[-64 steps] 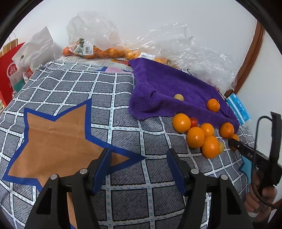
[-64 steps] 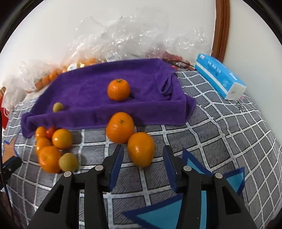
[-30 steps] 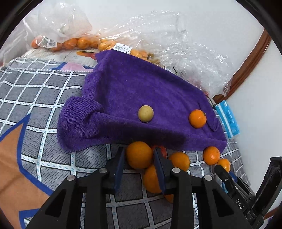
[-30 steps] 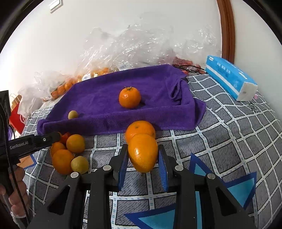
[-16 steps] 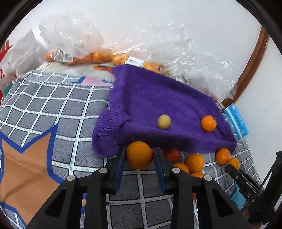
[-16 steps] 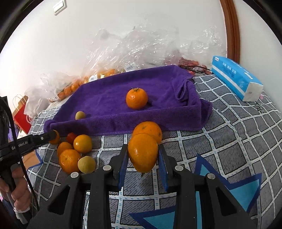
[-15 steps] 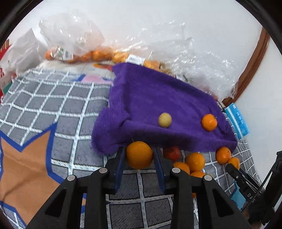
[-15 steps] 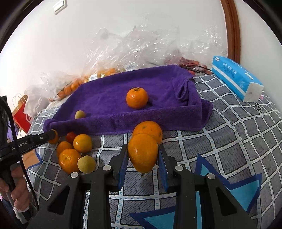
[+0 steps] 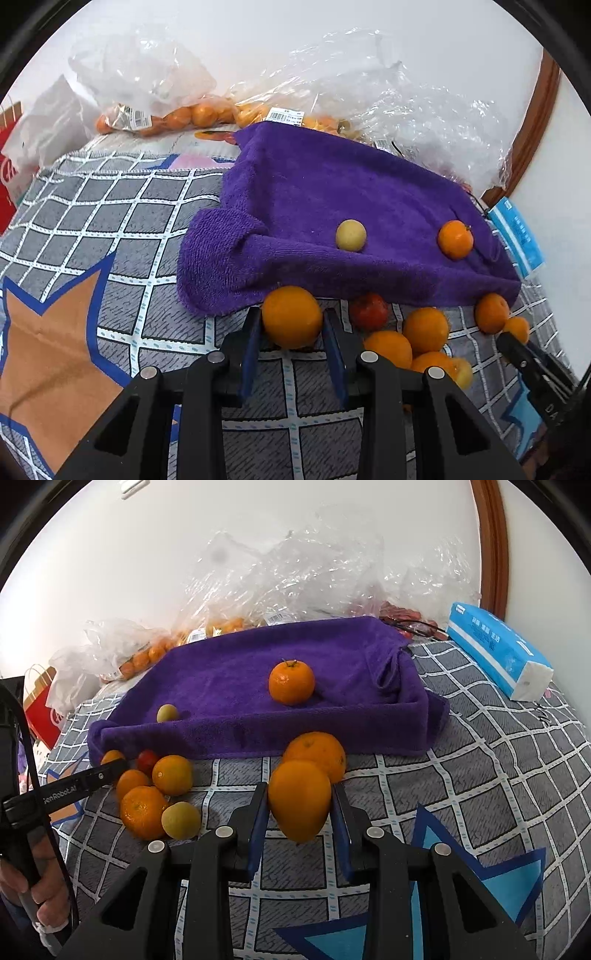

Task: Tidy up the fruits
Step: 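Close left gripper on the large orange while right gripper holds the oval orange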

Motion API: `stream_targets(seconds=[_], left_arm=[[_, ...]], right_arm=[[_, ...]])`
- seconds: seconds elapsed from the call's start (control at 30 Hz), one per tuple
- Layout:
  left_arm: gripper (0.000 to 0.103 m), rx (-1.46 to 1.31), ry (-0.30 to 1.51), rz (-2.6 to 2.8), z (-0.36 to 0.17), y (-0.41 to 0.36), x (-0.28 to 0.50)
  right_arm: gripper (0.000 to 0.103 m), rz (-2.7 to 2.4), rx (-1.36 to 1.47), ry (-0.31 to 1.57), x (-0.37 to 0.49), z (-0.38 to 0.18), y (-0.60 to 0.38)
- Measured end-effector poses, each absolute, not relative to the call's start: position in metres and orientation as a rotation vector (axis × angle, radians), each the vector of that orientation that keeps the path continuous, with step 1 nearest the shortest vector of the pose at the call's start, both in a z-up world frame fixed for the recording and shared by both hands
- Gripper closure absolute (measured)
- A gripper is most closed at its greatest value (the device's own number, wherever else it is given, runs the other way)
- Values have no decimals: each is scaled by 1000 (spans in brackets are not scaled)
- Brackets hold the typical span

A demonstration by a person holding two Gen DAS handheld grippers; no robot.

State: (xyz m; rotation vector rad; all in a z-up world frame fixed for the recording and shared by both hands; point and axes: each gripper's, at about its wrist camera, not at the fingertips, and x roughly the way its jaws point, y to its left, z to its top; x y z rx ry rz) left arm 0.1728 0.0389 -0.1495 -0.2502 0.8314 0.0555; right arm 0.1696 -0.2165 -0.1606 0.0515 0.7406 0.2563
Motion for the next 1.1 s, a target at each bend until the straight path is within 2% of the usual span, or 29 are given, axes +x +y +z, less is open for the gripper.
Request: stream_targets(seconds=[0.9, 1.1], left_arm=[[72, -305, 822, 40, -150, 43, 171], [72, -313, 801, 17, -146, 41, 166]], right_arm=[[70, 230, 35, 755, 172, -163, -216], [70, 271, 93, 711, 166, -158, -225]])
